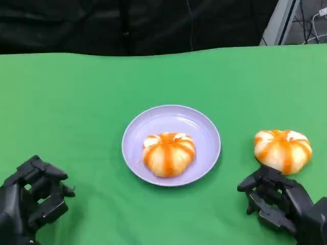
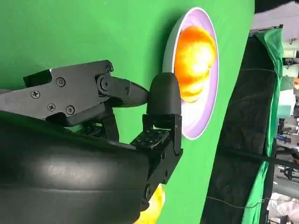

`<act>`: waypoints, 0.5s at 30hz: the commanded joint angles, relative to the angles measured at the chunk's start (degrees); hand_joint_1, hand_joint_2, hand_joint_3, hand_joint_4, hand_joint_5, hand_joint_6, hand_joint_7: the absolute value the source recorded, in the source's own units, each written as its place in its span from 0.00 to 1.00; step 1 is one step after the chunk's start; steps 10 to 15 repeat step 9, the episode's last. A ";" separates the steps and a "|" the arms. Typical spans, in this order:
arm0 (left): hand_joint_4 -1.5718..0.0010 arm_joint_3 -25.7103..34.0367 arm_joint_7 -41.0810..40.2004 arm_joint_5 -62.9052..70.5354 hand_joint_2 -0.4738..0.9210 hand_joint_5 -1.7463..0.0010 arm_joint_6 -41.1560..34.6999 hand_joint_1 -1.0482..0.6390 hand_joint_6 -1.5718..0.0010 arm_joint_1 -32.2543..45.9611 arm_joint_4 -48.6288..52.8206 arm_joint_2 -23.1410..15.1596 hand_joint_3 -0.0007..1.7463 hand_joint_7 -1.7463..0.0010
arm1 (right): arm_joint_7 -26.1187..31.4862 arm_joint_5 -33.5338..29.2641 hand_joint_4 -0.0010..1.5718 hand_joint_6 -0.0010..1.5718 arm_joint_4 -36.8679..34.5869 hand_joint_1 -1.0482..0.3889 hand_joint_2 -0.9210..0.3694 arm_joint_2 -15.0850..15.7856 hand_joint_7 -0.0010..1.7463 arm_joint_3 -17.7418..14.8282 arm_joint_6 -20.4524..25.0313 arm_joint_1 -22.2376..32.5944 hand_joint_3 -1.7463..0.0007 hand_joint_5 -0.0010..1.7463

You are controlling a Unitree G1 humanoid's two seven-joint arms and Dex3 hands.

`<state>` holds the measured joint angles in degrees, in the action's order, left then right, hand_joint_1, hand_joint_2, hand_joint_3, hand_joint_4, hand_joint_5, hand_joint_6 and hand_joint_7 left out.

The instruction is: Grasp the bread from the table and place it into the plate.

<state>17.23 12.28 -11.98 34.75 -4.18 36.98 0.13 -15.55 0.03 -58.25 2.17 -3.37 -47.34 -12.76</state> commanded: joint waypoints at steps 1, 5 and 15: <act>0.42 0.28 -0.76 -0.24 0.71 0.05 0.43 0.67 0.43 1.19 -1.53 -1.37 0.71 0.18 | 0.52 0.21 0.38 0.42 0.50 0.56 0.00 1.12 0.71 -0.21 0.62 0.68 0.71 1.00; 0.42 0.46 -0.31 -0.54 0.70 0.06 0.69 0.67 0.42 0.84 -0.61 -1.75 0.73 0.19 | -0.05 0.73 0.38 0.42 0.59 0.55 0.00 1.06 0.71 -0.36 0.63 0.84 0.72 1.00; 0.41 0.50 -0.45 -0.42 0.70 0.06 0.87 0.67 0.41 0.84 -0.64 -1.92 0.72 0.21 | -0.13 0.60 0.38 0.42 0.62 0.55 0.00 1.31 0.71 -0.38 0.24 0.95 0.72 1.00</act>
